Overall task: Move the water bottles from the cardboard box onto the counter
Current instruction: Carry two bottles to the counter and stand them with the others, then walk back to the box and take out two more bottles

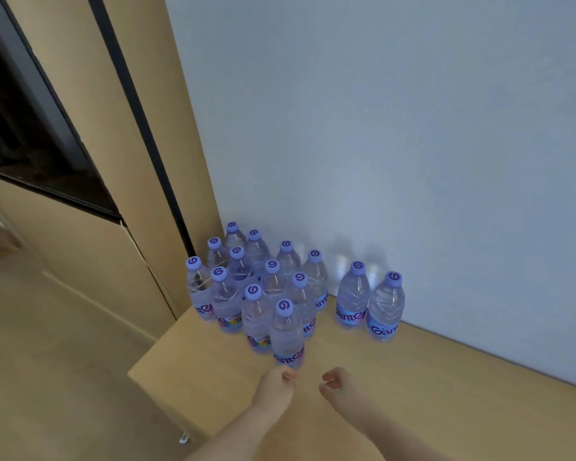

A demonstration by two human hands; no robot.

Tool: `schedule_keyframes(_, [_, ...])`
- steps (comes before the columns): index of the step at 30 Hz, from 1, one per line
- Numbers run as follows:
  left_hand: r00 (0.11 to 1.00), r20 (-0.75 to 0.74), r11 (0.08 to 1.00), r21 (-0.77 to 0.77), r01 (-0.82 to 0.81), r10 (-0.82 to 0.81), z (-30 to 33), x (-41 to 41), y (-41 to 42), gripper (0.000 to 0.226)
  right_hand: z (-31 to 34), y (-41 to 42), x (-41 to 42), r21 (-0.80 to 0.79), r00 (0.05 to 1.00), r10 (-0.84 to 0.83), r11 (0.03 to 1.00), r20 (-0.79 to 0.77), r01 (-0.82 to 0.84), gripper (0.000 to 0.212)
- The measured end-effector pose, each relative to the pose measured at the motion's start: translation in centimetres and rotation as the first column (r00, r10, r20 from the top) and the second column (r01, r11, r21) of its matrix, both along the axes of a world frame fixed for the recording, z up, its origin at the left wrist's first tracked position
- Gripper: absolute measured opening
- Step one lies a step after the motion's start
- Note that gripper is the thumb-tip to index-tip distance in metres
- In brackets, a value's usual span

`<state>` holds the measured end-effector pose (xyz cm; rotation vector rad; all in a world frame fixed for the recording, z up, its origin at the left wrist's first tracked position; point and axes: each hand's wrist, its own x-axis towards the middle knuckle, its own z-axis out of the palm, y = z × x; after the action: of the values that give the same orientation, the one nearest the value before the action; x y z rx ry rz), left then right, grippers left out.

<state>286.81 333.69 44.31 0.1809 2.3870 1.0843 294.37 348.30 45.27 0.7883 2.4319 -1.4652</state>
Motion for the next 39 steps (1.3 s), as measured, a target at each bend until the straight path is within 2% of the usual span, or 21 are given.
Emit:
schedule_keyframes(7, [0.99, -0.088, 0.988, -0.118, 0.101, -0.111, 1.5, -1.9, -8.5, 0.03, 1.8, -7.0, -3.2, 0.096, 0.982, 0.185, 0.978, 0.03, -0.188, 0.025])
schedule_keyframes(17, [0.996, -0.089, 0.967, -0.254, -0.025, 0.003, 2.9, -4.0, -29.8, 0.028, 3.5, -25.2, -8.3, 0.191, 0.906, 0.417, 0.886, 0.069, -0.423, 0.02])
schedule_keyframes(21, [0.992, -0.068, 0.926, -0.357, -0.125, 0.108, 2.7, -4.6, -39.4, 0.031, 4.3, -34.0, -11.2, 0.137, 0.791, 0.596, 0.78, 0.139, -0.611, 0.015])
schedule_keyframes(27, [0.958, -0.068, 0.869, -0.408, -0.281, 0.278, 2.6, -6.1, -50.5, 0.031, 5.6, -45.2, -16.0, 0.221, 0.637, 0.763, 0.607, 0.106, -0.764, 0.03])
schedule_keyframes(34, [0.894, -0.002, 0.799, -0.447, -0.402, 0.449, 2.3, -10.1, -60.3, 0.039, 3.6, -56.6, -24.8, 0.191, 0.46, 0.875, 0.431, 0.15, -0.882, 0.032])
schedule_keyframes(39, [0.815, -0.03, 0.694, -0.506, -0.512, 0.579, 2.9, -16.1, -67.6, 0.038, 2.6, -64.9, -33.8, 0.164, 0.346, 0.93, 0.325, 0.122, -0.931, 0.028])
